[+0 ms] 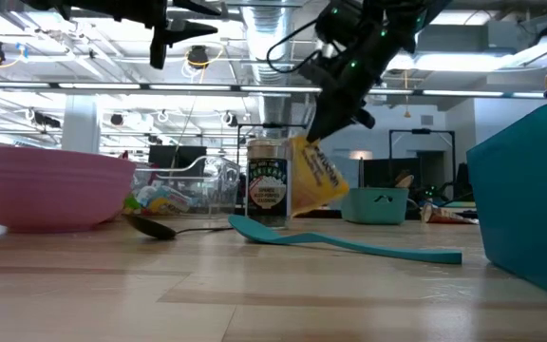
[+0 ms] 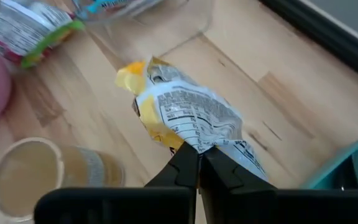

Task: Pick & Place Food Item
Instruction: Put the yellow noodle pack into the transparent bin

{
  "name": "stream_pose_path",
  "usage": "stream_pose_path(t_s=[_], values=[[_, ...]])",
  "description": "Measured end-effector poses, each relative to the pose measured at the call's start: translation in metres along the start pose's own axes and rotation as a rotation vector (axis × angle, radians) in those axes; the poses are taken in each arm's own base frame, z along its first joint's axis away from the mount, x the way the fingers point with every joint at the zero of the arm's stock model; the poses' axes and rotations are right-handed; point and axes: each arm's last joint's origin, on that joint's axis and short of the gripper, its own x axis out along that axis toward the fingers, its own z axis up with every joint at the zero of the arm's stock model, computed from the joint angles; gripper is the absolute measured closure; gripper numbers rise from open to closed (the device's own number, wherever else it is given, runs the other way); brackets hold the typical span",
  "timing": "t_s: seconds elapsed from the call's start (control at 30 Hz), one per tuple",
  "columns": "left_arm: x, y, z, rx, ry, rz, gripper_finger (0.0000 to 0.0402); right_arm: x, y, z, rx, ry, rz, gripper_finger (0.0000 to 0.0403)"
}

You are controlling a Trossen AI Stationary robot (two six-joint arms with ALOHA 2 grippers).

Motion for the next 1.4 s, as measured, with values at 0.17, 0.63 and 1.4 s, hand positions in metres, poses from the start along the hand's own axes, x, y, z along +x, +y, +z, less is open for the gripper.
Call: stream_pose_path(t_s=[0.17,0.63,1.4], values=[[0.000,-0.001,-0.001,0.214,0.019,-0.028,0.0284,-0.017,-0.001,0.005,0.002,-0.036,0.016,0.0403],[0.033,0.005,-0.044,0.558,0.207,-0.023,0.0284,-0.058,0.001,0.015,-0.031,-0.130,0.148,0.0403],[0.050,0.014,-0.062,0.564,0.246,0.026,0.0147,-0.066,0.010,0.016,-0.052,-0.134,0.317,0.0403]])
